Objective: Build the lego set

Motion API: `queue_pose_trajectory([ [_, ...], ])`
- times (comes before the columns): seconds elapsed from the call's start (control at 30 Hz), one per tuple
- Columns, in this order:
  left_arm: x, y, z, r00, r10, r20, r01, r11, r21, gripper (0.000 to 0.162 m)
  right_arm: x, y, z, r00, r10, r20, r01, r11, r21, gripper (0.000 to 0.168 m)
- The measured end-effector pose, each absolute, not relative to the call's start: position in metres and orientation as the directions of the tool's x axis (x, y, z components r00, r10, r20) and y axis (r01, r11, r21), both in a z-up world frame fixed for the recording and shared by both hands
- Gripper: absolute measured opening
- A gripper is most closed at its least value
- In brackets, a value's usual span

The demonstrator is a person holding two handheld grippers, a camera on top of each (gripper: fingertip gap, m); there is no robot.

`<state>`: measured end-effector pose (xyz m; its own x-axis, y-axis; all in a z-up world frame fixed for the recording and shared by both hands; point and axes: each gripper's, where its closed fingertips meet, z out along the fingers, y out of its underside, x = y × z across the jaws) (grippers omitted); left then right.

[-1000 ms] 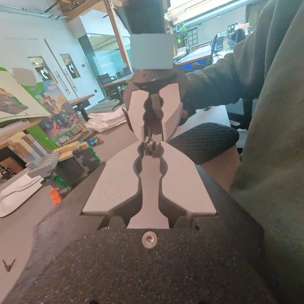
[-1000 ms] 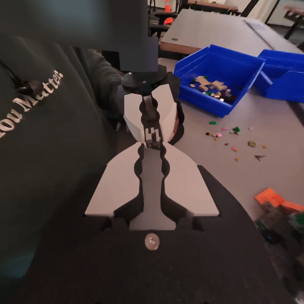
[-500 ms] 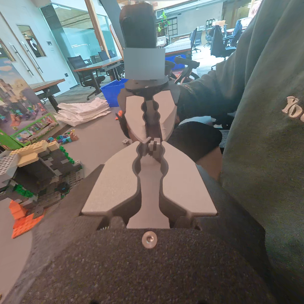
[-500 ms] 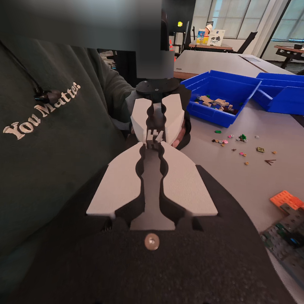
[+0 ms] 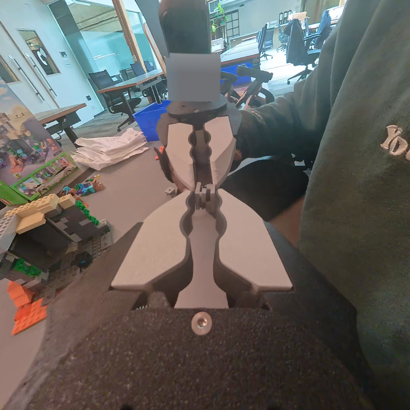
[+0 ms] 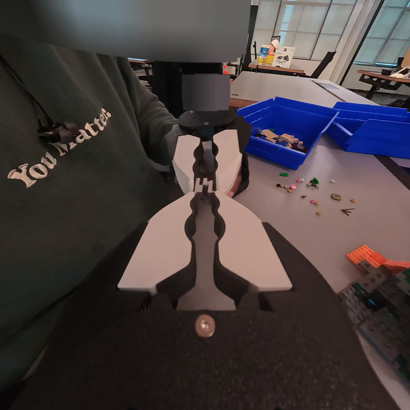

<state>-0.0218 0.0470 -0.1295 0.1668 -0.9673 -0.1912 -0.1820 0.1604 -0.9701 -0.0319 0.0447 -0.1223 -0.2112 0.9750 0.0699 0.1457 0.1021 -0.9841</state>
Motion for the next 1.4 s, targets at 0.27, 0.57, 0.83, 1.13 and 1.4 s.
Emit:
queue_pose_trajectory([
  [0.27, -0.019, 0.044, -0.127, 0.146, -0.976, -0.161, -0.137, 0.141, -0.98, 0.016, -0.03, 0.043, -0.12, -0.239, 0.97, 0.034, 0.081, 0.055, -0.995, 0.008],
  [0.57, -0.016, 0.032, -0.117, 0.089, -0.986, -0.138, -0.053, 0.133, -0.99, 0.016, -0.028, 0.034, -0.107, -0.365, 0.928, -0.077, -0.051, -0.102, -0.993, 0.003],
  [0.83, -0.02, 0.04, -0.121, 0.139, -0.974, -0.18, -0.101, 0.167, -0.981, 0.016, -0.027, 0.046, -0.114, -0.274, 0.957, -0.093, 0.081, -0.073, -0.994, 0.006],
  [1.13, -0.023, 0.038, -0.114, 0.145, -0.973, -0.177, -0.072, 0.168, -0.983, 0.016, -0.036, 0.043, -0.121, -0.216, 0.976, -0.005, 0.119, 0.021, -0.993, 0.0],
  [1.4, -0.028, 0.039, -0.115, 0.166, -0.969, -0.184, -0.091, 0.17, -0.981, 0.016, -0.028, 0.048, -0.114, -0.181, 0.983, 0.033, 0.117, 0.054, -0.992, 0.0],
])
